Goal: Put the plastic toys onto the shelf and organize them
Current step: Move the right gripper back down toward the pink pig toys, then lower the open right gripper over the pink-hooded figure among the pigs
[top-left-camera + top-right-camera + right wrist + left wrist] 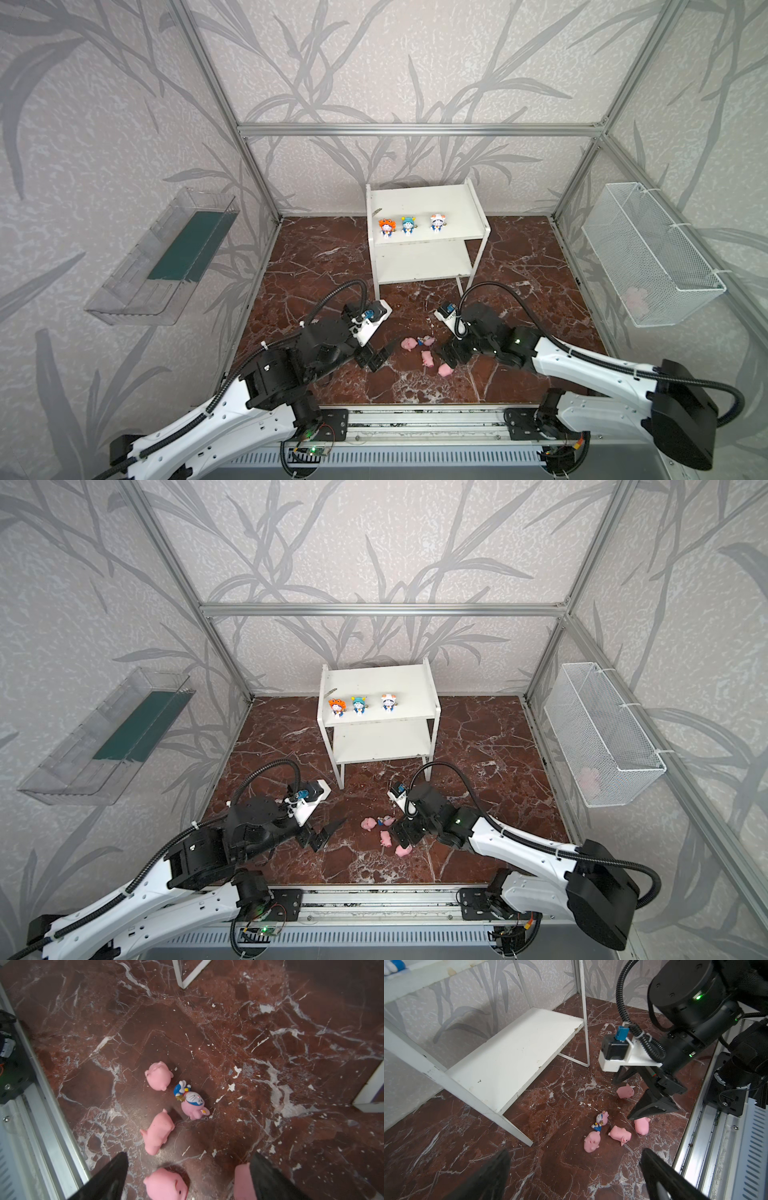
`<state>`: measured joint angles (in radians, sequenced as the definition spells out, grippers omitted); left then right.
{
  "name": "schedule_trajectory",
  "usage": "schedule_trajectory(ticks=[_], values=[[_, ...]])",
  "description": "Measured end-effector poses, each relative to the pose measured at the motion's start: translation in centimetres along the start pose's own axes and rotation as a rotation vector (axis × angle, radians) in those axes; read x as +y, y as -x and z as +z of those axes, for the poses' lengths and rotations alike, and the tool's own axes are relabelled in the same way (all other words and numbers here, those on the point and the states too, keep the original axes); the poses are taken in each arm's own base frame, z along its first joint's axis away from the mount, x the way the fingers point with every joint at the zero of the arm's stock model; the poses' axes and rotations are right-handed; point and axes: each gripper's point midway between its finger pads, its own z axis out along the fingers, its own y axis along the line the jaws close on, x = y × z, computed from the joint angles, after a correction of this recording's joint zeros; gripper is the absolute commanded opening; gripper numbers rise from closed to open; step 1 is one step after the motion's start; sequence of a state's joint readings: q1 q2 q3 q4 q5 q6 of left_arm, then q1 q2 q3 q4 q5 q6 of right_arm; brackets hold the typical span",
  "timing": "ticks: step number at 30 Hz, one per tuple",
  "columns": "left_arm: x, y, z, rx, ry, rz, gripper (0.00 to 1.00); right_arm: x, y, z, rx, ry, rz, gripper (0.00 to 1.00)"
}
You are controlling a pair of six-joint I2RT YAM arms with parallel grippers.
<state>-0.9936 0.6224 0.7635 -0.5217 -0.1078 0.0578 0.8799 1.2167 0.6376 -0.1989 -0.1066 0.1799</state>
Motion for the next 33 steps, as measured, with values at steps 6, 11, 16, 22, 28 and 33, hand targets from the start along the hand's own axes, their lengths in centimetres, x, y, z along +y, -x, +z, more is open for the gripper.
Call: schedule_trajectory(ticks=[6,11,16,22,28,33], values=[[-0.1,-0.5,0.4,0.017,-0.001,0.001,0.99,0.2,3.2,3.2,0.049,-0.014,0.141,0.31],[-0.1,-0.7,0.4,0.021,-0.001,0.002,0.99,0.1,4.1,6.0,0.095,-0.027,0.212,0.19],[-0.1,-0.6,0.3,0.014,-0.001,0.001,0.99,0.0,3.1,7.5,0.142,-0.037,0.237,0.18],[0.0,-0.6,0.2,0.01,0.0,0.0,0.99,0.4,2.4,8.1,0.165,-0.035,0.241,0.18],[-0.1,-0.6,0.2,0.009,0.0,0.0,0.99,1.2,1.5,8.5,0.197,-0.026,0.22,0.15],[-0.1,-0.6,0.2,0.009,-0.001,-0.001,0.99,1.1,0.7,8.2,0.219,-0.034,0.205,0.11]])
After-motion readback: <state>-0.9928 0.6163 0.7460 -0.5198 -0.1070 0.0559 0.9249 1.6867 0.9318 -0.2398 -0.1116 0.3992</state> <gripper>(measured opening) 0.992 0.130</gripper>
